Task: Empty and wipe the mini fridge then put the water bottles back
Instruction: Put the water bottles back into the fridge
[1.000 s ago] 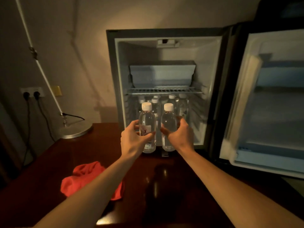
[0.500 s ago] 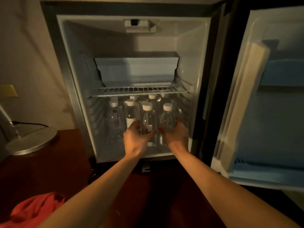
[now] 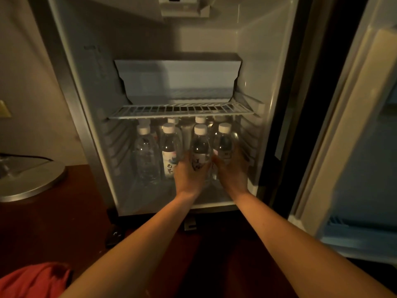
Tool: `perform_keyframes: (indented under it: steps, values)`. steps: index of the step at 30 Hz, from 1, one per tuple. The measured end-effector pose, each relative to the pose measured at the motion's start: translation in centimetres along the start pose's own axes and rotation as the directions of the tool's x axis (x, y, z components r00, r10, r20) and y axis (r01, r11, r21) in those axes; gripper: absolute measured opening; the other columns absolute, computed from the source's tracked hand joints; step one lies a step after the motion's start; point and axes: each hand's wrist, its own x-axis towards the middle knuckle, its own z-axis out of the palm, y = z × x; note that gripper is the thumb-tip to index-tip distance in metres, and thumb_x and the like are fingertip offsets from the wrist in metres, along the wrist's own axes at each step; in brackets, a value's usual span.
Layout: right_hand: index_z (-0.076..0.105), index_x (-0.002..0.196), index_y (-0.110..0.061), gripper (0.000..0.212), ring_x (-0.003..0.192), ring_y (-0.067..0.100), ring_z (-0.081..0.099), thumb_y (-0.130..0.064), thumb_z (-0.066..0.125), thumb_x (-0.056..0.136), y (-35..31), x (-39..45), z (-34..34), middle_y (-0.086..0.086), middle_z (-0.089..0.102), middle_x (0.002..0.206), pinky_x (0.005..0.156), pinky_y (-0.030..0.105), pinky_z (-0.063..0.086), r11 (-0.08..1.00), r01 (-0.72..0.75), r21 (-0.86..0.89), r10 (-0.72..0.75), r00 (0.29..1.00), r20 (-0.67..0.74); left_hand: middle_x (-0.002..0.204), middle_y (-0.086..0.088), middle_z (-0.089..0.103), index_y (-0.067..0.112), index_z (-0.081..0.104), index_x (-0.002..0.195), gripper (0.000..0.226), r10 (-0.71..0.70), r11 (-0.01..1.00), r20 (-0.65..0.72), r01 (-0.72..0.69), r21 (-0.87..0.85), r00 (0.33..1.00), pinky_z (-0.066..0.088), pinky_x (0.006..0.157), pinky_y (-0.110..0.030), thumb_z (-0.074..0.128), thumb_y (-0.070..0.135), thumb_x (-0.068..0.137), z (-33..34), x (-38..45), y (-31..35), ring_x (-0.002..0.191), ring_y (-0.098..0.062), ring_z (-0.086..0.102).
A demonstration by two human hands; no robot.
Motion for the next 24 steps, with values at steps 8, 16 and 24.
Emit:
perform_keyframes:
  steps: [8, 16, 24]
  values:
    - [0.050, 0.133, -0.030, 0.058, 0.116, 0.007, 0.058, -0.031, 0.074, 0.080, 0.2, 1.7, -0.2, -0.010, 0.064, 0.124, 0.099, 0.031, 0.047, 0.999, -0.054, 0.000, 0.054, 0.999, 0.005, 0.098, 0.004, 0.064, 0.016, 0.061, 0.104, 0.031, -0.008, 1.000, 0.010, 0.007, 0.003, 1.000, 0.040, 0.077, -0.021, 0.078, 0.029, 0.082, 1.5, 1.6, -0.8, 0.094, -0.012, 0.059]
    - [0.053, 0.131, -0.031, 0.060, 0.097, -0.008, 0.061, -0.018, 0.074, 0.077, 0.0, 2.4, 0.1, -0.014, 0.069, 0.113, 0.085, 0.012, 0.048, 0.991, -0.121, 0.056, 0.121, 0.993, 0.000, 0.104, -0.001, 0.070, 0.014, 0.063, 0.109, 0.036, -0.039, 0.999, 0.027, 0.039, -0.013, 0.999, 0.050, 0.085, -0.031, 0.077, 0.033, 0.082, 2.1, 2.0, -1.0, 0.098, -0.018, 0.063]
    - [0.054, 0.130, -0.027, 0.056, 0.115, 0.008, 0.058, -0.027, 0.074, 0.077, -1.8, 0.4, -0.9, -0.010, 0.063, 0.124, 0.097, 0.028, 0.046, 0.996, -0.064, -0.066, 0.066, 0.997, 0.030, 0.116, -0.012, 0.068, 0.011, 0.057, 0.127, 0.047, -0.102, 0.992, 0.108, 0.093, 0.088, 0.989, 0.050, 0.093, -0.038, 0.072, 0.031, 0.087, 0.3, 0.1, -0.4, 0.108, -0.029, 0.063]
